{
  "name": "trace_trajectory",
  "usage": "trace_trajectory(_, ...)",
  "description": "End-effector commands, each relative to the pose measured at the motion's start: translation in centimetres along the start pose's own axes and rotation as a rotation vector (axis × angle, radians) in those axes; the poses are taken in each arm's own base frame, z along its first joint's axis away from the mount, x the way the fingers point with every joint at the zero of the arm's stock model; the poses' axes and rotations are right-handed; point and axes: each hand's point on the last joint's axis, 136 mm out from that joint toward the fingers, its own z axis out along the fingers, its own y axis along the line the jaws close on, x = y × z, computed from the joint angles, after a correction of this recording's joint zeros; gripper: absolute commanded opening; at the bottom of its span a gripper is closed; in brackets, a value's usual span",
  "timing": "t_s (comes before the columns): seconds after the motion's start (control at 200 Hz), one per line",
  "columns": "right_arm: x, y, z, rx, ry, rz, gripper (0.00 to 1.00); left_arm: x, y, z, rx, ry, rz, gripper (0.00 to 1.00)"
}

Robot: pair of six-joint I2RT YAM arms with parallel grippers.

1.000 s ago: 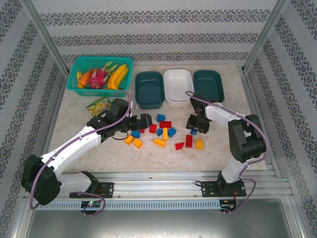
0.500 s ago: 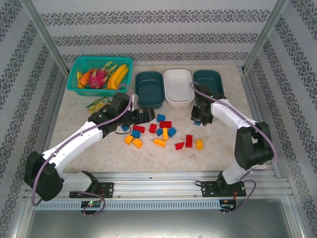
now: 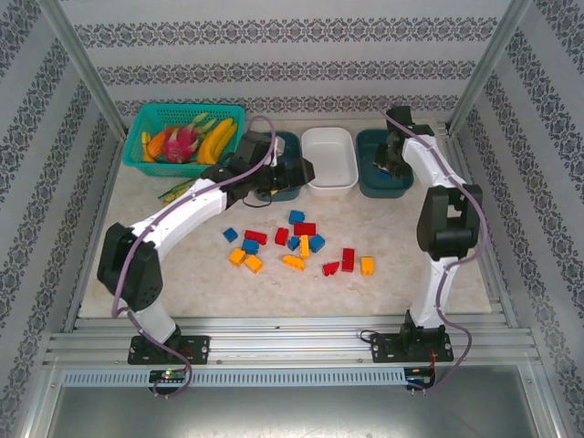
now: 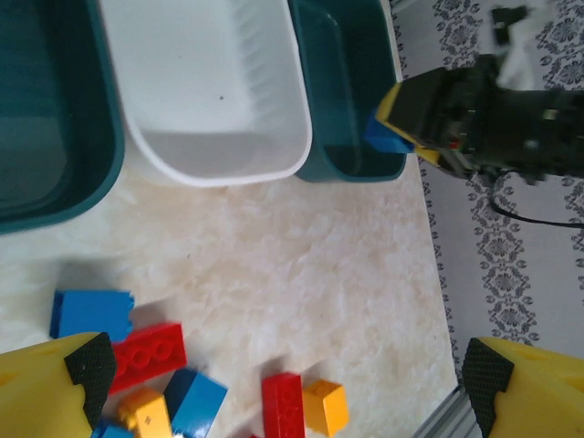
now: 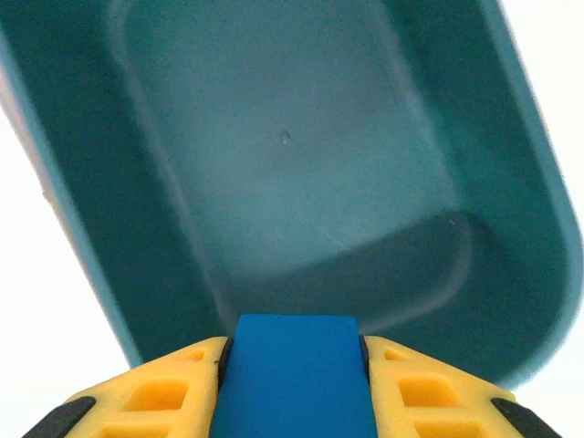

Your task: Sort the legos into containers by color

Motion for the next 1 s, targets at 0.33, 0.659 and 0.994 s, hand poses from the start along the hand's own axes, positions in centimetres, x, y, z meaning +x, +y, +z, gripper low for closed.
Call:
trace_trajectory(0.33, 0.2, -0.4, 6.4, 0.051, 0.182, 0.045, 0.42, -4.2, -3.7, 1.7, 0.141, -0.04, -0.054, 0.99)
trace_trajectory(0.659, -2.8, 1.6, -0.9, -0.042, 0.049, 0.003, 0.62, -3.0, -2.5, -1.4, 0.051, -0.045, -0.06, 0.98)
trace_trajectory(0.994, 7.5, 8.3, -15.4, -0.375, -0.279, -0.278, 0.69, 7.7, 11.0, -10.2, -0.509, 0.034, -0.284, 0.95)
